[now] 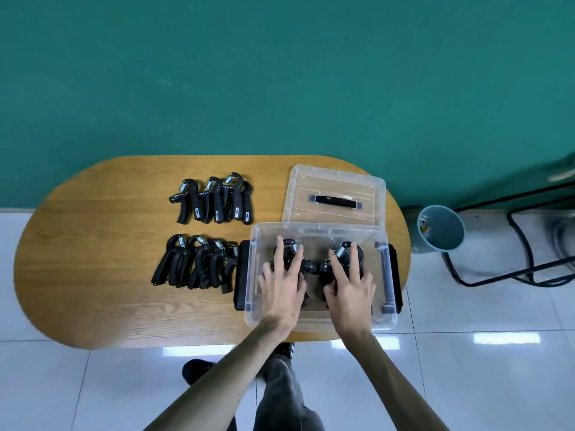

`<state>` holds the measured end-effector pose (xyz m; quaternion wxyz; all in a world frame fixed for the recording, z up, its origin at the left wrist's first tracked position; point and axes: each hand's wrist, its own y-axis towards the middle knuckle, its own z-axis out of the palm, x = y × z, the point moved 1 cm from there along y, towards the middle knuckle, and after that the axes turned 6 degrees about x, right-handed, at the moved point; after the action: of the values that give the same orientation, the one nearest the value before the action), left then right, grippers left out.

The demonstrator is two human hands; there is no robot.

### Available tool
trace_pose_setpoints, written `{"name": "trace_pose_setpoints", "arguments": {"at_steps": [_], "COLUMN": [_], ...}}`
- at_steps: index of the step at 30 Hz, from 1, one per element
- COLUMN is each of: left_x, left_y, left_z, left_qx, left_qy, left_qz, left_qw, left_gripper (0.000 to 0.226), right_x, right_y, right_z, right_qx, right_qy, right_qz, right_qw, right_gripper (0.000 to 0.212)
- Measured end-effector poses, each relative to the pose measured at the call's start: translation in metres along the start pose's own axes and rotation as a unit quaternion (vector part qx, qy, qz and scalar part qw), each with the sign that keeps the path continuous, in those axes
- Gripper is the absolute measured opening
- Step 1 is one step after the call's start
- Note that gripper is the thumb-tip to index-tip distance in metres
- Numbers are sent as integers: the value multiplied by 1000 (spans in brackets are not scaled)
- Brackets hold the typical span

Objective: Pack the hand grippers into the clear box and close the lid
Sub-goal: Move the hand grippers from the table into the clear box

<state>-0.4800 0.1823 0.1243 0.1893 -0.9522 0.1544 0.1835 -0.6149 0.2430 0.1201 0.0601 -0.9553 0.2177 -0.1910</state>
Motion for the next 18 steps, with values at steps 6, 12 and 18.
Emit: {"name": "trace_pose_setpoints", "arguments": {"at_steps": [6, 12, 18], "left_x": [-3, 4, 5], "left_y": [17, 38, 53], "left_z": [38, 57, 70], "left_qx": [52, 78, 103], "left_qy": [-7, 11, 1], "left_qz": [-63, -88, -119], "left_qw": [997, 993, 988], "left_gripper": [71, 70, 69], "right_x": [-26, -35, -47], "right_y": [14, 41, 60], "right_z": [26, 43, 56], "right_qx": [77, 157, 163], "right_qy": [5, 23, 51], "right_qz": [16, 14, -25], "right_qw": [997, 987, 985], "right_gripper": [73, 68, 66]}}
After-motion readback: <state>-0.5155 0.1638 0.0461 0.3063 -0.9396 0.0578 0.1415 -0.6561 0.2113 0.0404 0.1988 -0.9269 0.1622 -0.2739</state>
